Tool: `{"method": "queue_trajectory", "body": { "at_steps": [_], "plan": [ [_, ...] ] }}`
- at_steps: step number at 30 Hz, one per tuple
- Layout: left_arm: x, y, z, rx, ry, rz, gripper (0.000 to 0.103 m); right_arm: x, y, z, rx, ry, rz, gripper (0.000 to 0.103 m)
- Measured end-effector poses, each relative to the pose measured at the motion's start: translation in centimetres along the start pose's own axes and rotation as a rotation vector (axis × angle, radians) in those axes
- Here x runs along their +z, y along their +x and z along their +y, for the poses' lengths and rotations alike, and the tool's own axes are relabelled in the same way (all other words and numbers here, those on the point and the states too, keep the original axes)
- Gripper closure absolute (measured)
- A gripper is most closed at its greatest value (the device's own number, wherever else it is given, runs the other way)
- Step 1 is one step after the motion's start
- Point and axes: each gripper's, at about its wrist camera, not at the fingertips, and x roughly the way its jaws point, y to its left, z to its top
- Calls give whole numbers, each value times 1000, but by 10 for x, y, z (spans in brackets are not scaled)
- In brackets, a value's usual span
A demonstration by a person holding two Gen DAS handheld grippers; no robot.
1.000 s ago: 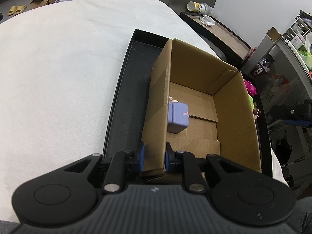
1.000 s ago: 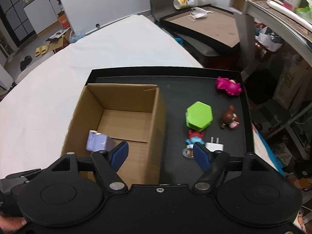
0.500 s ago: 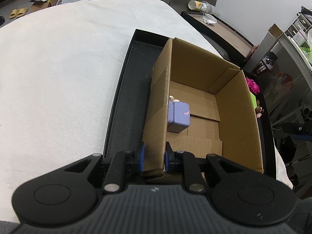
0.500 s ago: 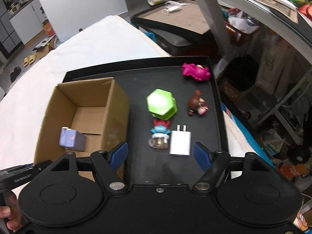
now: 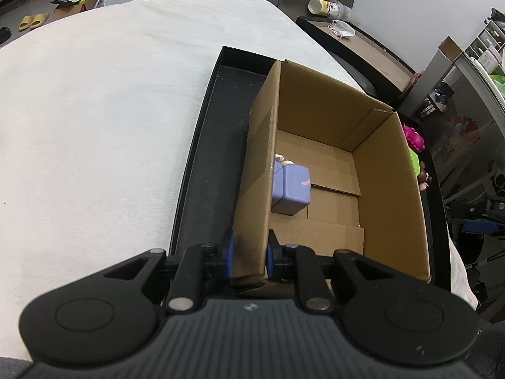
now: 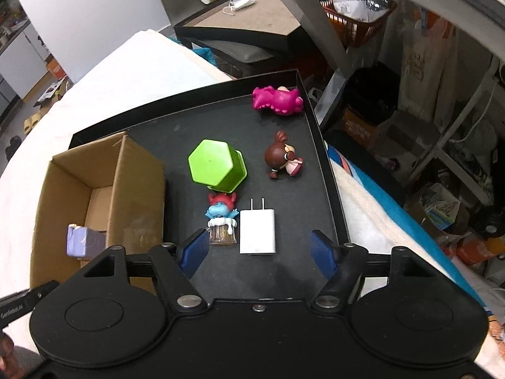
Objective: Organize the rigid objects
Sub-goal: 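Move the right gripper to the white USB charger and grasp it, then lift the white charger with the right gripper and drop it into the box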
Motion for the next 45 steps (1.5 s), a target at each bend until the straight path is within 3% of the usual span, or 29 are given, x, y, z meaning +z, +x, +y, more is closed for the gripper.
{"method": "queue_trajectory", "body": {
  "at_steps": [17,22,27,45],
  "plan": [
    [0,13,-4,35,27,18,85,-7,63,-5,-59,-26,45,42],
    [-1,13,-4,34,29,18,85,-8,67,-3,-30,-31,51,45],
    [-1,13,-4,37,36,21,85,-12,74,2,-27,-60,89,62],
    [0,13,-6,35,43,19,85,-15,33,4,-45,-88,21,66]
  ]
}}
